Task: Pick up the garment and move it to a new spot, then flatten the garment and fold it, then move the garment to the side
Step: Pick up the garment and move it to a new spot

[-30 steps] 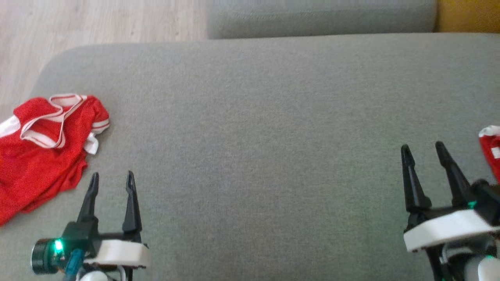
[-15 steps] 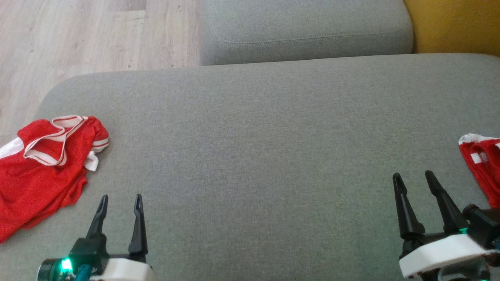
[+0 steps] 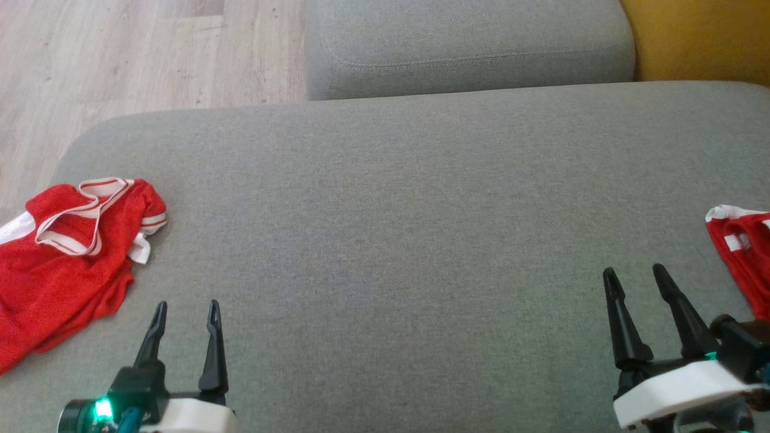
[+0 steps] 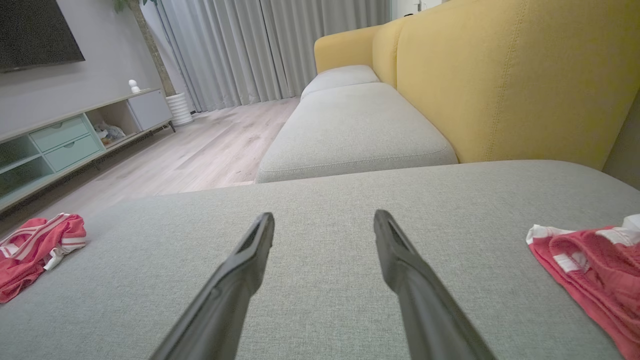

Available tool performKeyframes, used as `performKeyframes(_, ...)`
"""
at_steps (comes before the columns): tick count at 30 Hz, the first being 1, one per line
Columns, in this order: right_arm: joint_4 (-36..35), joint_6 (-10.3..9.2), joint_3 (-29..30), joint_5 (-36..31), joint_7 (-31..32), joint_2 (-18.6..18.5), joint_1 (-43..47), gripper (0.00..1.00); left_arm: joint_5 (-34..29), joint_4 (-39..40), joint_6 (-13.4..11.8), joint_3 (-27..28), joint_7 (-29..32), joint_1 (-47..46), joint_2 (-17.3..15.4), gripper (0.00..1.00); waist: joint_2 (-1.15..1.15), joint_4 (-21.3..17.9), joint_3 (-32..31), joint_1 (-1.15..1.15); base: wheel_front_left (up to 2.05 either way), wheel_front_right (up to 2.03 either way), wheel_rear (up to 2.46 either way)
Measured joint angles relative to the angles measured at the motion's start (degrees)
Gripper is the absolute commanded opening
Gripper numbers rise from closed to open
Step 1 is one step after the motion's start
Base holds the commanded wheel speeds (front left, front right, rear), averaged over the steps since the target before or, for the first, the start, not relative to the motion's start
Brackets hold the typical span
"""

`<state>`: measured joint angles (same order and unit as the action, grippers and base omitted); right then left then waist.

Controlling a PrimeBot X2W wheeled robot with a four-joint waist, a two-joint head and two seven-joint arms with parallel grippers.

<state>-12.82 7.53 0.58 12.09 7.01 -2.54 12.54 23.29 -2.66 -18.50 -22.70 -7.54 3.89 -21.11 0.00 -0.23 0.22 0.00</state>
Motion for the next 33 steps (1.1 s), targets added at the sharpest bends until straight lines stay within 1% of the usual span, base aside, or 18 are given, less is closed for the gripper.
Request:
performKeyframes(5, -0.2, 0.0, 0.1, -0.1, 0.1, 0.0, 0.0, 1.0, 0.0, 0.4, 0.2, -0.2, -0.1, -0.1, -0.2, 1.0, 0.0, 0.8, 0.5, 0.0, 0.0, 0.0, 0.0)
performKeyframes(9, -1.2, 0.0, 0.0, -0.6, 0.6, 0.0, -0.2, 1.0, 0.0, 0.6, 0.6, -0.2, -1.6, -1.4, -0.2, 1.0, 0.0, 2.7, 1.3, 0.0, 0.0, 0.0, 0.0)
performKeyframes(15, -2.9, 0.0, -0.3, -1.8, 1.8, 0.0, -0.8, 1.0, 0.7, -1.2, 1.9, 0.1, -4.2, -5.5, 0.7, 1.0, 0.0, 7.7, 2.9, 0.0, 0.0, 0.0, 0.0)
performKeyframes(19, -4.5, 0.0, -0.6, -3.0, 3.0, 0.0, -3.1, 1.0, 1.5, -3.7, 2.6, 0.5, -5.5, -7.3, 2.2, 1.0, 0.0, 11.8, 4.2, 0.01, 0.0, 0.0, 0.0)
performKeyframes(23, -6.4, 0.0, -1.4, -4.8, 4.8, 0.0, -5.1, 1.0, 2.1, -6.6, 3.7, 2.5, -6.5, -9.7, 3.4, 1.0, 0.0, 15.7, 6.3, 0.0, 0.0, 0.0, 0.0)
performKeyframes(27, -8.4, 0.0, -1.9, -7.0, 7.0, 0.0, -7.6, 1.0, 2.1, -10.1, 5.8, 4.6, -6.9, -13.5, 4.2, 1.0, 0.0, 18.2, 9.8, 0.01, 0.0, 0.0, 0.0)
performKeyframes(29, -9.5, 0.0, -1.9, -7.9, 8.2, 0.0, -9.1, 1.0, 2.2, -12.3, 7.3, 5.9, -6.9, -16.2, 4.8, 1.0, 0.0, 19.0, 11.9, 0.01, 0.0, 0.0, 0.0)
performKeyframes(33, -11.7, 0.0, -1.9, -9.3, 10.5, -0.5, -11.7, 1.0, 2.9, -20.3, 11.6, 7.4, -6.9, -23.6, 5.7, 1.0, 0.0, 20.3, 16.4, 0.02, 0.0, 0.0, 0.0)
